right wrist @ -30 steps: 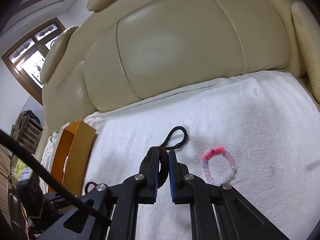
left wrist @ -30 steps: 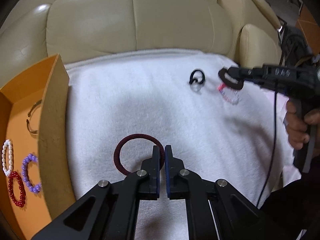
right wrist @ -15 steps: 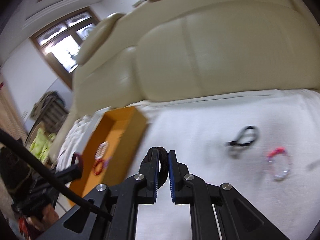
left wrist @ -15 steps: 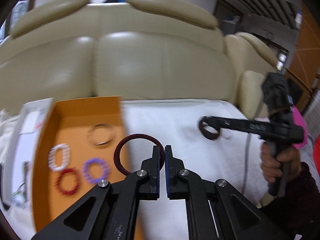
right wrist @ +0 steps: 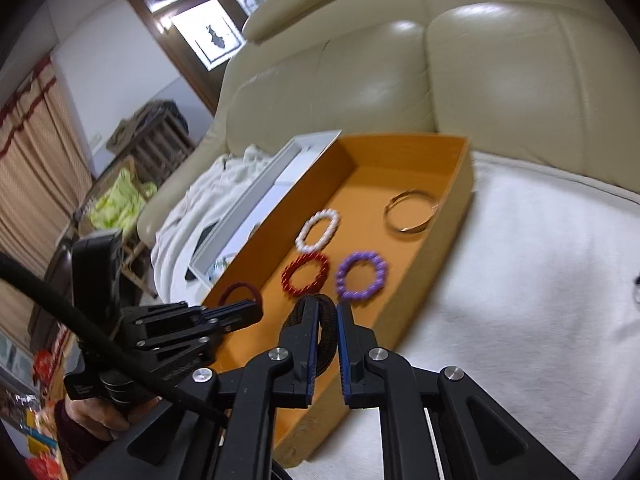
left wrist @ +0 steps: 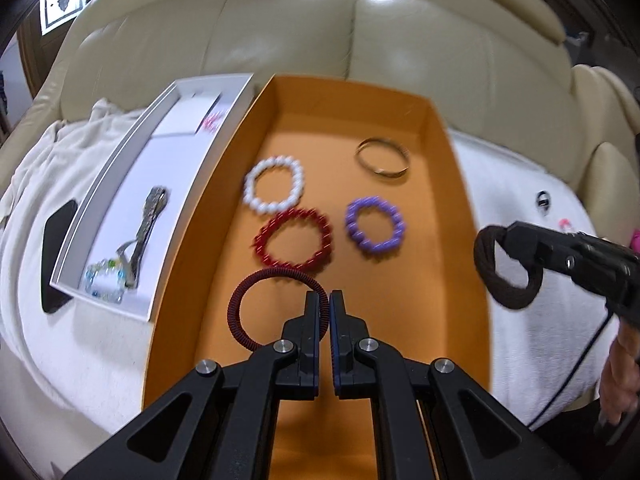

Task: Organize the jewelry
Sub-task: 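Carry both hair ties into the orange box and open both tools, then grasp the black hook keychain with the left tool while the right tool grasps the pink bead bracelet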

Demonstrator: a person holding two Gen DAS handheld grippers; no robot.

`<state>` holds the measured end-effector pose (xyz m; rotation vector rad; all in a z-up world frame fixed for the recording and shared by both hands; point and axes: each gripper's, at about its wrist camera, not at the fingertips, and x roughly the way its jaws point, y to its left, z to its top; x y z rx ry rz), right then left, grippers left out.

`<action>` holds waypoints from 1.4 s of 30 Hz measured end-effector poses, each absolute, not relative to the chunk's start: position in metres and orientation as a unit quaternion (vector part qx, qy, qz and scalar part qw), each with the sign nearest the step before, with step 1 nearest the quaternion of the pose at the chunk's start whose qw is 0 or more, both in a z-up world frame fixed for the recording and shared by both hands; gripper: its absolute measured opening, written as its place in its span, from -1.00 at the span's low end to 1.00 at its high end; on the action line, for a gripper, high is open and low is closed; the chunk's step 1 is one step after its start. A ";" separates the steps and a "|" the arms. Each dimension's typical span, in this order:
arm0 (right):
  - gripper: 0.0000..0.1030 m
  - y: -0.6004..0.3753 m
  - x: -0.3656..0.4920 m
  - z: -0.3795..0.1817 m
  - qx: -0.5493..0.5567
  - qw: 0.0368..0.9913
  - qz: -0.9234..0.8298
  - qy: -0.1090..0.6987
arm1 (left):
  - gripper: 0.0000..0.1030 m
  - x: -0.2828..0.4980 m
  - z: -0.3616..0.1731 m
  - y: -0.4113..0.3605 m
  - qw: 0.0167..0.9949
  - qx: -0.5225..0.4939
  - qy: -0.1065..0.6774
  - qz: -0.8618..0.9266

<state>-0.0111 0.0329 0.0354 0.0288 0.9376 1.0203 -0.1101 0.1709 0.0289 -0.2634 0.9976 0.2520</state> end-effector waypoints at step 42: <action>-0.55 -0.192 0.077 0.027 0.135 0.851 0.262 0.435 | 0.27 -0.018 0.066 -0.031 0.934 0.022 0.354 0.039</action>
